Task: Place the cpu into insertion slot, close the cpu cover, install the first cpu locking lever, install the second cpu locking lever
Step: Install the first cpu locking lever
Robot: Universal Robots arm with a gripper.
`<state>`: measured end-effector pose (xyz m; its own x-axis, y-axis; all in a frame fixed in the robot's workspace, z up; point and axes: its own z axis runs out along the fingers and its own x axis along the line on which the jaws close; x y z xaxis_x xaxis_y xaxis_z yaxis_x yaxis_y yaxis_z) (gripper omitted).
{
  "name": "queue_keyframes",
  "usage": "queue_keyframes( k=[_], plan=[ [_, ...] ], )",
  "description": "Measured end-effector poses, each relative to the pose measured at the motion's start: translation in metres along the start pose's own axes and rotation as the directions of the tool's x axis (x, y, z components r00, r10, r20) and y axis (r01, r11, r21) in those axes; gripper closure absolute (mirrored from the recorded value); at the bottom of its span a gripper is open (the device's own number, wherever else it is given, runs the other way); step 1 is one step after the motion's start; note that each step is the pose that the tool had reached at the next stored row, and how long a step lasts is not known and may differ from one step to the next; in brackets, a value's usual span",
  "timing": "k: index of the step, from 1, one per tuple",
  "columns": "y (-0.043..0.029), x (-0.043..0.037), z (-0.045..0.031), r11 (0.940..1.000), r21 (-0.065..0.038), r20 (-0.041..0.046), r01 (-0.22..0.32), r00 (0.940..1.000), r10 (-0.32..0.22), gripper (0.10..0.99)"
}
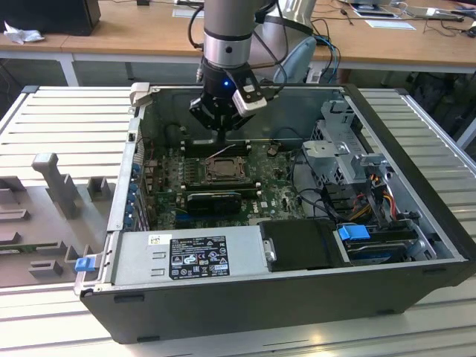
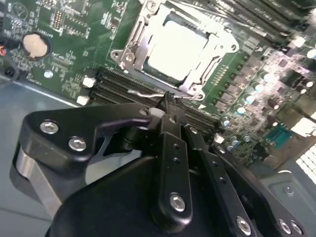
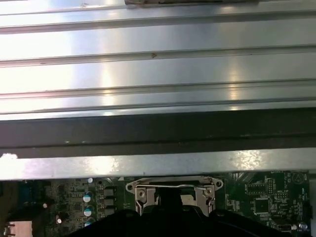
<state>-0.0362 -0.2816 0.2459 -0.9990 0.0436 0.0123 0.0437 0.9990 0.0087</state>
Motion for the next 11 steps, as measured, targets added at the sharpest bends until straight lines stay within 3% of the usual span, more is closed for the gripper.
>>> queue_keyframes(
  k=[2,3,5,6,11],
  plan=[
    [0.0,0.0002,0.0,0.9997,-0.023,0.0045,0.004,1.0,-0.004,0.98],
    [0.0,0.0005,0.0,0.9991,-0.042,0.0072,0.007,1.0,-0.007,0.98],
    [0.0,0.0008,0.0002,0.9984,-0.056,0.0109,0.013,0.9999,-0.012,0.98],
    [0.0001,0.0007,0.0011,0.9979,-0.06,0.0143,0.024,0.9996,-0.023,0.98],
    [0.0,-0.0028,0.0113,0.9955,-0.059,0.014,0.075,0.9972,-0.074,0.98]
  ],
)
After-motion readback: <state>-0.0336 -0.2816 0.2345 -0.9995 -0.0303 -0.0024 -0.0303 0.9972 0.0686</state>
